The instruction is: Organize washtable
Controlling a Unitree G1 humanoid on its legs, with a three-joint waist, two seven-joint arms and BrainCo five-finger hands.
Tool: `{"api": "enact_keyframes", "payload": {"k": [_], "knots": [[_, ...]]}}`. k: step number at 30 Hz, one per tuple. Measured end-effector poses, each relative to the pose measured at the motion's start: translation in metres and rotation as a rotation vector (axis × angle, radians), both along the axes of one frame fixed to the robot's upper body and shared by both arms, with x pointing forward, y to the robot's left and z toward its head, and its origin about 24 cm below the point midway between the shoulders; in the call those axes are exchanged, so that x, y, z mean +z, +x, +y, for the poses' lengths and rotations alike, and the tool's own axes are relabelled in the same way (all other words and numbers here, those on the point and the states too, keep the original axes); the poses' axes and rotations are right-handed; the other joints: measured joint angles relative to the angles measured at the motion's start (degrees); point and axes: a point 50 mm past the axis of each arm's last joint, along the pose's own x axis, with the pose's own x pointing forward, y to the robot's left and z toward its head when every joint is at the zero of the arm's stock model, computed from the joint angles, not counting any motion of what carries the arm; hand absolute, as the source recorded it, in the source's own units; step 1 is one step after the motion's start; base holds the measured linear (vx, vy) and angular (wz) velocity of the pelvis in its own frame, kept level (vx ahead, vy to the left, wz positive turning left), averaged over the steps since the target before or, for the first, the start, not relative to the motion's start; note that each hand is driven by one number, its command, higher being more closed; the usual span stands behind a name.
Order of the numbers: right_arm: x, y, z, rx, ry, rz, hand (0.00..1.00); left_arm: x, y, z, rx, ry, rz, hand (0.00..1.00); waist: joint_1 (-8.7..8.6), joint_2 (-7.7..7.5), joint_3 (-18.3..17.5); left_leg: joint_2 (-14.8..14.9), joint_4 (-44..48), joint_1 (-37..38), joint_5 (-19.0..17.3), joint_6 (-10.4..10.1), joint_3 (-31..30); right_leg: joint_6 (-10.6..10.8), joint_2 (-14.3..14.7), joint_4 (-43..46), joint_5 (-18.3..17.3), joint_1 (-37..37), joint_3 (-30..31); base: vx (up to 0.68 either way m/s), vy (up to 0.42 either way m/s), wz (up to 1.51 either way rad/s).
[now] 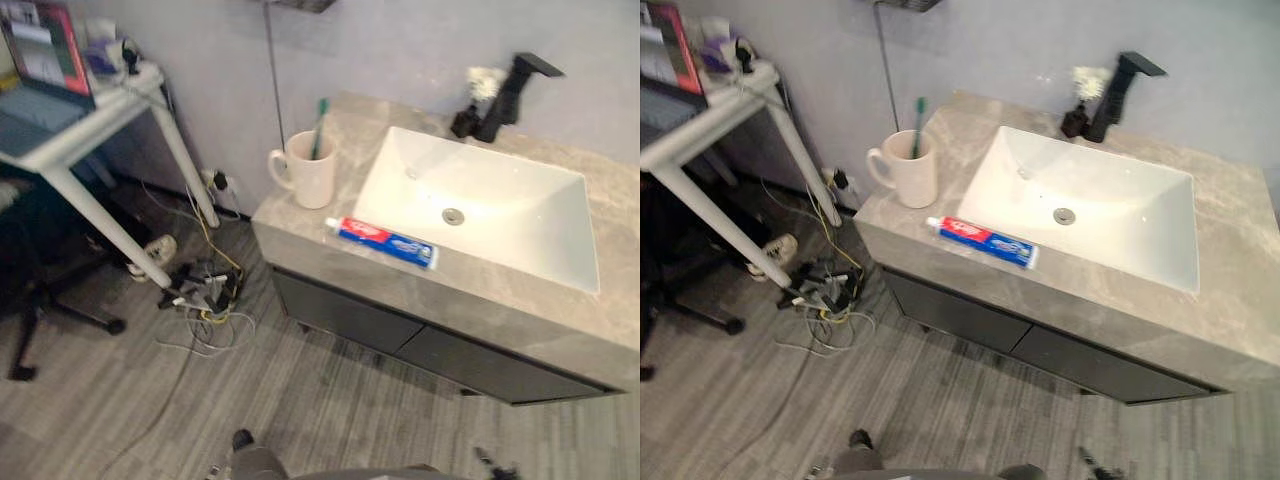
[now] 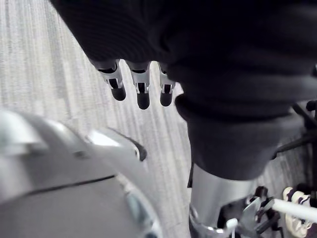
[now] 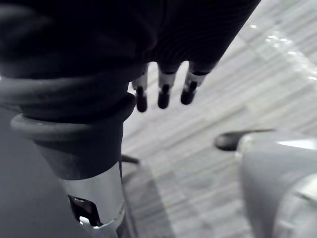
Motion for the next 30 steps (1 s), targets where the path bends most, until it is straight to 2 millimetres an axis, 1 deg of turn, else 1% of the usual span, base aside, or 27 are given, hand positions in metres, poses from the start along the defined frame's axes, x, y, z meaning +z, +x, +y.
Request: {"api": "enact_keyframes", "payload": {"k": [1,2,3,4,5,6,7,8,9,10,11,12,13,14,16,17,18,19,20,23,24,25,26,27,28,29,30], "knots": [[0.001,0.002,-0.002,-0.002,-0.006,-0.011,0.0,-0.001,0.005,-0.006,-0.02,-0.019,-0.008,0.0,0.04,0.4,0.0,-0.2,3.4,-0.8,-3.7,1.2,0.8,0.9,-0.6,-1.8,2.4,0.1,1.3,0.02,0.544,-0.42],[0.001,0.003,-0.002,-0.007,-0.007,-0.017,0.0,-0.001,0.006,-0.006,-0.028,-0.018,-0.008,0.0,0.09,0.59,0.0,-0.4,4.7,-1.1,-4.8,1.8,1.3,1.0,-0.9,-2.8,4.2,0.0,1.9,-0.03,0.521,-0.5],[0.002,0.004,-0.003,-0.026,-0.008,-0.024,0.0,-0.001,0.007,-0.006,-0.056,-0.016,0.001,0.0,0.02,1.2,0.0,-1.1,5.5,-0.8,-6.5,3.1,2.9,0.2,-1.7,-3.9,9.2,-1.2,3.6,-0.04,0.517,-0.55],[0.002,0.004,-0.003,-0.047,-0.004,-0.027,0.0,-0.001,0.008,-0.008,-0.099,-0.013,0.009,0.0,-0.02,1.98,-0.1,-2.0,4.1,0.1,-6.7,4.0,4.6,-4.7,-2.8,-4.0,14.9,-3.4,4.3,-0.04,0.502,-0.57],[0.001,0.003,-0.002,-0.059,0.001,-0.027,0.0,-0.002,0.009,-0.009,-0.125,-0.012,0.013,0.0,0.02,2.52,-0.2,-2.0,2.9,0.7,-6.3,4.7,6.0,-8.3,-3.0,-4.0,17.4,-4.8,4.3,0.0,0.422,-0.55],[0.0,0.003,0.004,-0.072,0.018,-0.029,0.0,-0.001,0.012,-0.009,-0.172,-0.004,0.017,0.0,-0.31,3.56,0.1,-2.7,-0.4,2.5,-5.1,6.2,7.5,-10.5,-1.6,-0.6,14.1,-7.4,5.8,0.03,0.307,-0.33],[-0.002,0.002,0.013,-0.081,0.043,-0.027,0.0,0.002,0.017,-0.001,-0.21,0.025,0.012,0.0,-0.78,3.83,0.3,-3.7,-5.6,5.1,-2.6,7.2,8.5,-7.3,2.4,3.1,8.0,-9.0,8.5,0.05,0.249,-0.19],[-0.002,0.0,0.016,-0.092,0.052,-0.025,0.0,0.003,0.02,0.002,-0.222,0.037,0.004,0.0,-1.13,3.95,0.3,-4.5,-8.7,6.5,-1.1,7.6,9.1,-7.0,4.6,4.2,5.0,-9.5,8.9,0.06,0.19,-0.07],[-0.003,-0.004,0.015,-0.112,0.053,-0.022,0.0,0.005,0.023,0.004,-0.237,0.05,-0.013,0.0,-1.42,4.94,0.4,-5.7,-14.4,9.3,1.6,8.0,10.3,-8.1,8.2,5.1,0.4,-9.6,7.6,0.06,0.117,-0.09],[-0.001,-0.004,0.012,-0.119,0.039,-0.034,0.0,0.005,0.024,0.004,-0.242,0.049,-0.02,0.0,-1.7,5.87,0.4,-6.8,-18.4,11.3,3.6,8.3,11.1,-9.3,10.6,5.7,-2.9,-9.5,4.0,0.05,0.109,-0.16],[-0.001,-0.003,0.01,-0.12,0.034,-0.039,0.0,0.005,0.025,0.004,-0.244,0.046,-0.025,0.0,-1.65,6.14,0.4,-7.3,-19.8,12.1,4.2,8.3,11.7,-9.8,11.7,5.6,-4.3,-9.4,2.0,0.06,0.061,-0.43],[0.001,0.002,0.007,-0.117,0.022,-0.054,0.0,0.005,0.025,0.003,-0.247,0.036,-0.03,0.0,-1.07,5.92,0.4,-8.2,-21.5,13.9,4.9,8.0,14.0,-10.9,12.9,3.4,-5.7,-8.8,-0.9,0.05,0.035,-0.83],[0.003,0.01,0.003,-0.112,0.006,-0.079,0.0,0.003,0.021,0.001,-0.238,0.02,-0.02,0.0,-0.53,6.13,0.8,-8.5,-22.3,15.3,5.0,7.8,16.0,-10.8,13.4,1.4,-5.8,-7.9,-0.7,0.04,0.006,-0.9],[0.004,0.013,0.0,-0.109,-0.005,-0.09,0.0,0.002,0.019,-0.004,-0.235,0.003,-0.02,0.0,-0.48,6.47,1.2,-8.6,-22.8,16.0,5.2,7.6,16.8,-10.8,13.7,0.7,-5.8,-7.7,-0.6,-0.01,-0.025,-0.71],[0.007,0.016,-0.008,-0.106,-0.028,-0.103,0.0,-0.003,0.013,-0.021,-0.221,-0.049,-0.01,0.0,-0.57,6.75,1.7,-8.7,-24.2,17.8,5.8,6.7,19.1,-10.5,15.0,-2.1,-5.6,-7.0,1.1,-0.01,-0.036,-0.58],[0.008,0.017,-0.01,-0.105,-0.038,-0.112,0.0,-0.006,0.008,-0.031,-0.214,-0.087,0.006,0.0,-0.61,7.06,1.6,-8.4,-25.0,18.9,6.1,6.1,20.3,-9.8,16.8,-5.4,-4.3,-6.2,2.8,-0.03,-0.038,-0.71],[0.009,0.018,-0.011,-0.104,-0.04,-0.119,0.0,-0.008,0.005,-0.037,-0.22,-0.107,0.01,0.0,-0.57,6.93,1.5,-7.9,-25.5,19.5,6.7,5.5,21.5,-9.7,18.1,-8.5,-2.7,-5.5,4.0,-0.05,-0.05,-0.77],[0.009,0.019,-0.011,-0.102,-0.039,-0.126,0.0,-0.008,0.002,-0.039,-0.198,-0.119,0.002,0.0,-0.42,6.61,1.2,-7.5,-25.7,19.5,7.1,5.0,22.6,-9.9,19.7,-12.0,-1.0,-5.2,5.3,-0.05,-0.099,-0.92],[0.01,0.02,-0.012,-0.099,-0.04,-0.135,0.0,-0.007,0.001,-0.035,-0.185,-0.112,-0.006,0.0,-0.03,6.08,0.9,-7.0,-25.7,19.4,8.0,4.5,24.2,-10.5,21.4,-16.3,1.5,-4.7,7.2,-0.07,-0.123,-0.79],[0.01,0.017,-0.016,-0.097,-0.053,-0.127,0.0,-0.007,0.002,-0.031,-0.18,-0.102,-0.009,0.0,-0.16,4.96,1.3,-6.4,-25.1,19.3,8.7,3.8,24.5,-11.2,22.5,-18.6,2.7,-4.6,8.8,-0.07,-0.048,-0.41],[0.01,0.012,-0.02,-0.08,-0.068,-0.11,0.0,-0.006,0.003,-0.03,-0.181,-0.097,-0.015,0.0,-0.16,4.77,1.3,-6.2,-23.5,19.0,8.7,3.7,23.6,-11.3,22.6,-18.7,2.7,-4.5,9.5,-0.06,0.026,-0.33],[0.011,0.007,-0.023,-0.057,-0.08,-0.092,0.0,-0.005,0.007,-0.028,-0.183,-0.088,-0.029,0.0,-0.04,4.29,1.6,-6.1,-20.1,17.5,8.6,3.7,19.8,-11.3,22.1,-18.7,2.7,-4.1,10.2,-0.04,0.033,-0.22],[0.01,0.004,-0.025,-0.048,-0.084,-0.081,0.0,-0.005,0.007,-0.028,-0.185,-0.086,-0.032,0.0,0.01,3.53,2.0,-6.5,-19.2,16.7,8.3,3.8,16.6,-11.4,21.7,-18.7,2.8,-3.9,10.3,-0.03,0.049,-0.23],[0.01,0.0,-0.026,-0.039,-0.085,-0.067,0.0,-0.005,0.008,-0.03,-0.185,-0.085,-0.038,0.0,0.14,3.79,2.0,-8.1,-20.1,16.6,7.8,3.7,10.3,-11.2,21.1,-18.7,2.9,-3.6,10.9,-0.03,0.085,-0.28],[0.01,0.0,-0.027,-0.034,-0.084,-0.072,0.0,-0.005,0.009,-0.033,-0.189,-0.092,-0.041,0.0,0.04,4.42,1.9,-8.7,-22.1,16.9,8.2,3.9,8.0,-10.8,21.1,-18.7,3.1,-3.6,11.5,-0.01,0.11,-0.31],[0.01,-0.001,-0.027,-0.031,-0.078,-0.076,0.0,-0.005,0.01,-0.034,-0.193,-0.092,-0.042,0.0,-0.06,4.54,1.9,-8.9,-23.1,17.5,8.2,3.9,8.0,-10.6,21.2,-18.8,3.3,-3.7,11.9,0.0,0.163,-0.23],[0.008,-0.004,-0.022,-0.029,-0.058,-0.074,0.0,-0.005,0.015,-0.036,-0.23,-0.088,-0.051,0.0,-0.01,5.04,1.4,-9.6,-25.8,18.8,8.2,4.0,8.2,-10.1,21.8,-19.9,4.2,-3.7,12.3,0.0,0.125,-0.13]]}}
